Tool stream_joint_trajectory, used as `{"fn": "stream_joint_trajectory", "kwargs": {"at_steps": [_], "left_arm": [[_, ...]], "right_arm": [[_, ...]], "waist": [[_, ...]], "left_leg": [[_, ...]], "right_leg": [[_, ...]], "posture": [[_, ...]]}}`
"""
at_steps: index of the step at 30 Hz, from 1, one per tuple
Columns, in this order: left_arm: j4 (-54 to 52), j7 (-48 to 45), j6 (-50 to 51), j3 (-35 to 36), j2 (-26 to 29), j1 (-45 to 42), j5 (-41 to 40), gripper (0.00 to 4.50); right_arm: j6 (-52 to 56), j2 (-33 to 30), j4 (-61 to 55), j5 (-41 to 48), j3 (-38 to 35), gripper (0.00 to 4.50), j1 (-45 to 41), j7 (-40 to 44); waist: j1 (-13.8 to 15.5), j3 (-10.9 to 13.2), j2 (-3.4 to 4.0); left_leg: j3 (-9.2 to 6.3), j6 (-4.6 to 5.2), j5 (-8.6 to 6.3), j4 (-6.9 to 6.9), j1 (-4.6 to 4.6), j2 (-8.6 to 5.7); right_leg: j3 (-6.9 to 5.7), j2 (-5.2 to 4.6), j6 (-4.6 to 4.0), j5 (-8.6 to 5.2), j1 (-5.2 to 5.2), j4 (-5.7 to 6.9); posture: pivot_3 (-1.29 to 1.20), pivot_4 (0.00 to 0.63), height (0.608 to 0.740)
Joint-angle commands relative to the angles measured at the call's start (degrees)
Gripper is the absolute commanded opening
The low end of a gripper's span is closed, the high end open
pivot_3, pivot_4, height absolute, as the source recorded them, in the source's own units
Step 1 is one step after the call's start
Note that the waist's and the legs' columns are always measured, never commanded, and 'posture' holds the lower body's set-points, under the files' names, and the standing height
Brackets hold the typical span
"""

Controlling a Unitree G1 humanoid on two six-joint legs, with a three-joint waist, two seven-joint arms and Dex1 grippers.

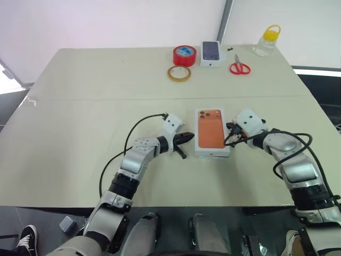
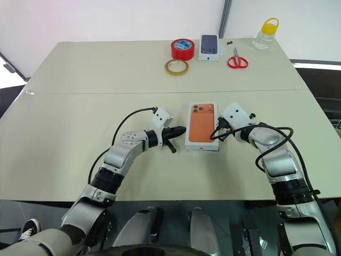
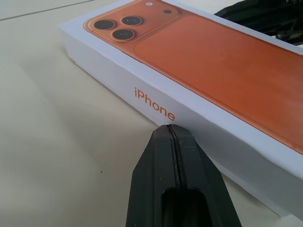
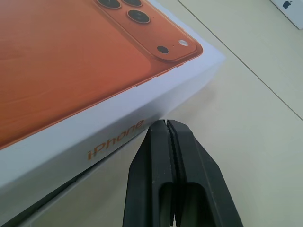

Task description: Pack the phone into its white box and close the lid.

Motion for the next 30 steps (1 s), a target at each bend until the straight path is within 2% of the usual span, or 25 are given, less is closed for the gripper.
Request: {"fn": "stream_joint_trajectory", "kwargs": {"at_steps": [1,20,30], "left_arm": [[-3.7,-1.0,-1.0,-2.1,-0.6,0.0,-0.2,0.00],[-5.8,-0.7,-0.2,-3.3,0.9,1.5,0.0,0.00],[-3.3,1.9,-1.8,-2.6,0.7,0.9,1.4,0.00]], "right_arm": [[-1.3,-0.4,-4.0,-0.2,-0.5,0.04,1.0,0.3],[-1.9,-1.4,-4.3,-1.2,-0.9,0.04,1.8,0.9],[-3.3,-2.1,-3.9,-3.5,0.2,0.04,3.9,1.0]], "waist": [[0.0,0.0,0.00],[0.0,0.0,0.01],[-0.1,0.0,0.01]], "left_leg": [[0.00,0.00,0.00,0.00,0.00,0.00],[0.00,-0.01,0.00,0.01,0.00,0.01],[0.00,-0.01,0.00,0.02,0.01,0.01]], "right_leg": [[0.00,0.00,0.00,0.00,0.00,0.00],[0.02,0.00,0.00,0.00,0.00,0.01],[0.01,0.01,0.00,0.00,0.01,0.01]], "posture": [[0.00,0.150,0.740],[0.00,0.150,0.740],[0.00,0.150,0.740]]}}
